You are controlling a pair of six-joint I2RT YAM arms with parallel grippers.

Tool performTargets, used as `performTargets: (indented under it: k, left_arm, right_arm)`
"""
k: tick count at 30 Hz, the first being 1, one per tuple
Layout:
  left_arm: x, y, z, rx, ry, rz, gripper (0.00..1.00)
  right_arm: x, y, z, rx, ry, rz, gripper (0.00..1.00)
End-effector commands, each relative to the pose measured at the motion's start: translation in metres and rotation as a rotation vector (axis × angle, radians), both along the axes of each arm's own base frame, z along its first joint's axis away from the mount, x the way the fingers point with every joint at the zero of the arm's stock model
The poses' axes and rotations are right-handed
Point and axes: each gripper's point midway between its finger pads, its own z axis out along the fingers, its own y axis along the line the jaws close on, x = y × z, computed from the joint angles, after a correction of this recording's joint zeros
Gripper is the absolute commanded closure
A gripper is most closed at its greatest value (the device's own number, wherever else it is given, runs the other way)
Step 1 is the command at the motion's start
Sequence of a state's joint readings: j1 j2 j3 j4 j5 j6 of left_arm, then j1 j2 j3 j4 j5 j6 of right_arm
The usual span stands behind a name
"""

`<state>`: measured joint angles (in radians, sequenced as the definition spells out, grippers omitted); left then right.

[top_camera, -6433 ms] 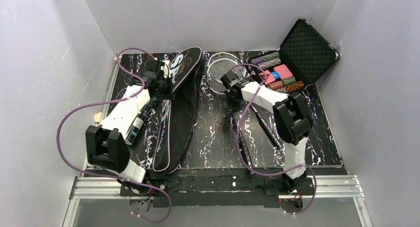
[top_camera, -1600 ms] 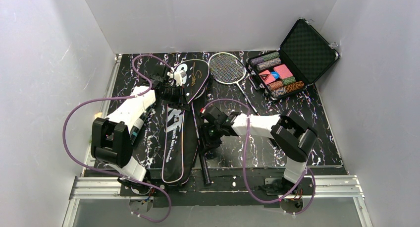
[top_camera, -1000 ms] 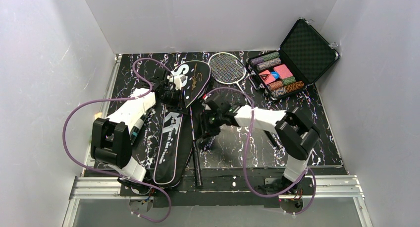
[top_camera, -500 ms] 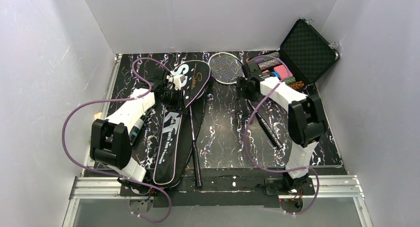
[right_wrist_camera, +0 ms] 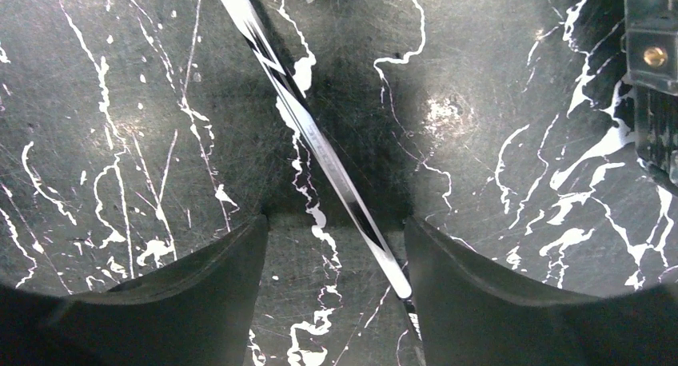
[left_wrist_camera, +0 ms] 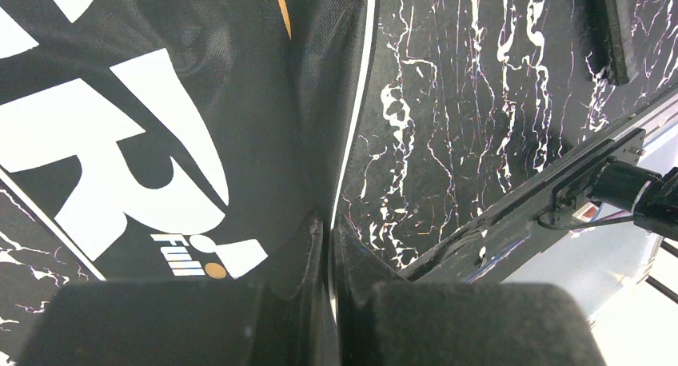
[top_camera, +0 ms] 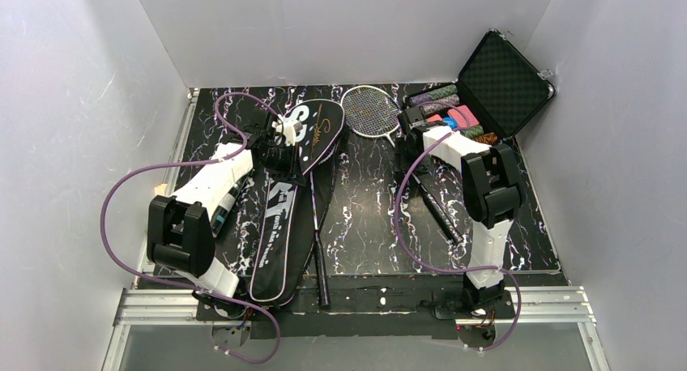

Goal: Pack up the badminton gear

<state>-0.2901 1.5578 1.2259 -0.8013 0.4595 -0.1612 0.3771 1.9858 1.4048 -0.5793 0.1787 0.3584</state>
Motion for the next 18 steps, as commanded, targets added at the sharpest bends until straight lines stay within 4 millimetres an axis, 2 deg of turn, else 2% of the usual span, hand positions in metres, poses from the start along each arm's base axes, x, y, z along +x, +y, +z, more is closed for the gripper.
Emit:
performTargets:
  k: [1,5,10,13,18]
  left_arm:
    - [0.003,-0.005,0.033,-0.046,-0.081,-0.005,1.0]
    - [0.004,-0.004,0.035,-0.044,-0.084,-0.005,1.0]
    - [0.006,-0.004,0.036,-0.036,-0.087,-0.007,1.0]
    - [0.004,-0.004,0.034,-0.039,-0.077,-0.006,1.0]
    - [0.004,-0.003,0.034,-0.034,-0.08,-0.004,1.0]
  right_arm:
    - [0.009,0.005,0.0,0.027,-0.002,0.017,0.45]
    - [0.004,0.016,-0.002,0.09,0.012,0.03,0.67]
    - [-0.007,0.041,0.01,0.126,-0.021,0.09,0.97]
    - [-0.014,0.05,0.025,0.12,-0.059,0.124,0.99]
    - [-0.023,0.063,0.064,0.115,-0.142,0.174,0.99]
